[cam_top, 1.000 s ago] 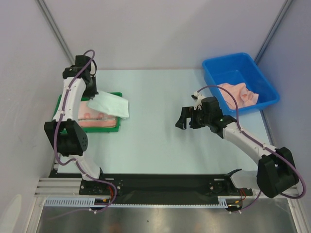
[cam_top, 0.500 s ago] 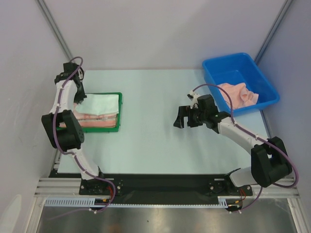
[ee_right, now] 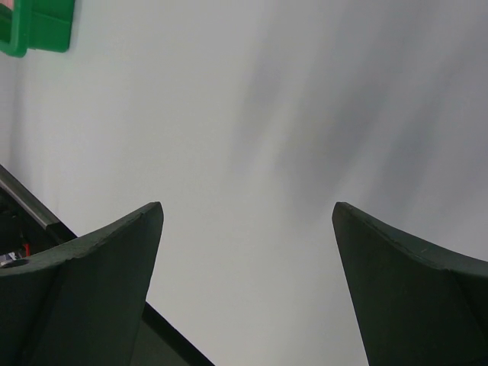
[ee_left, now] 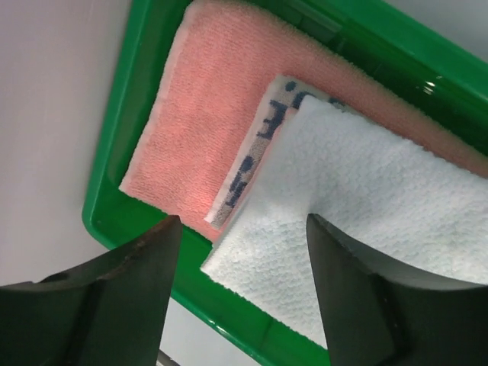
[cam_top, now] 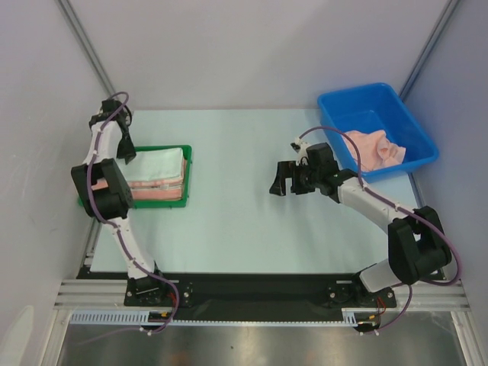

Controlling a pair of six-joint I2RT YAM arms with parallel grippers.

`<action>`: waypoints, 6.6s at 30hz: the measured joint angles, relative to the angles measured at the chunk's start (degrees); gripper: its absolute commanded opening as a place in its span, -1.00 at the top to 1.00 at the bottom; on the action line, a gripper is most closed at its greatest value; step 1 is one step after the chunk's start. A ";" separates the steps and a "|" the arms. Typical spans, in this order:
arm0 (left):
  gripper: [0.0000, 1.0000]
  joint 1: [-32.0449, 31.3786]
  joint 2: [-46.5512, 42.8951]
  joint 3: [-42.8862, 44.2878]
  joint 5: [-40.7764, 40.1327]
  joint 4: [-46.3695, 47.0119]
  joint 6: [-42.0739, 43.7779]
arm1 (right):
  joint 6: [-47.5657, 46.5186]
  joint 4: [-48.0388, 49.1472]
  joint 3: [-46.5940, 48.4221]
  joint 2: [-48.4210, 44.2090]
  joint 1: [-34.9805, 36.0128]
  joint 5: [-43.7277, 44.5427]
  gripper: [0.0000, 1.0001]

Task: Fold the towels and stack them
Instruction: Neatly place the folded towel into the bin, then grab crumpled towel, then move the towel to the center of the board, then flatten out the crumpled towel

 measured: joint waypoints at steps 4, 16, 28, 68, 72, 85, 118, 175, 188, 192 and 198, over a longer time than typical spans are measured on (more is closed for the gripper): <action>-0.61 -0.11 -0.74 0.17 3.26 0.07 -0.61 | 0.39 -0.98 2.71 -0.02 0.00 0.52 -1.00; -1.00 -16.79 -18.60 -5.29 11.08 1.22 -0.22 | 1.88 -10.97 31.30 3.69 -8.63 22.69 -0.99; -1.00 -33.42 -48.76 -29.88 29.73 19.21 -5.44 | 1.95 -23.71 55.32 32.96 -32.87 34.97 -0.99; -0.90 -29.77 -50.10 -34.84 53.18 30.71 -8.61 | -2.36 -17.18 31.58 -9.81 -5.40 13.44 0.80; -0.84 -29.70 -50.16 -35.54 49.79 26.73 -7.52 | 1.79 -11.13 10.12 -10.14 1.03 13.42 0.63; -0.72 -38.64 -40.44 -43.21 43.56 25.09 -9.25 | 4.85 -16.83 1.09 -4.55 6.16 18.73 -0.27; 0.66 -53.53 -20.44 -43.17 39.45 33.44 -17.35 | 13.62 1.31 -19.32 -5.75 -8.68 22.69 1.00; 0.99 -50.84 -2.56 -26.29 35.50 33.92 -15.69 | 4.68 5.79 -13.77 -11.15 -6.95 22.18 1.00; 0.99 -48.00 -10.01 -2.34 29.35 19.45 -8.48 | 1.46 5.03 9.07 -7.87 -8.37 19.98 1.00; 1.00 -46.97 -17.53 6.56 26.32 17.16 -5.90 | -0.85 4.31 21.16 -8.15 -8.37 20.20 1.00; 0.99 -46.97 -32.65 7.04 28.83 16.85 -5.11 | -2.91 0.90 25.73 -16.63 -5.07 21.18 1.00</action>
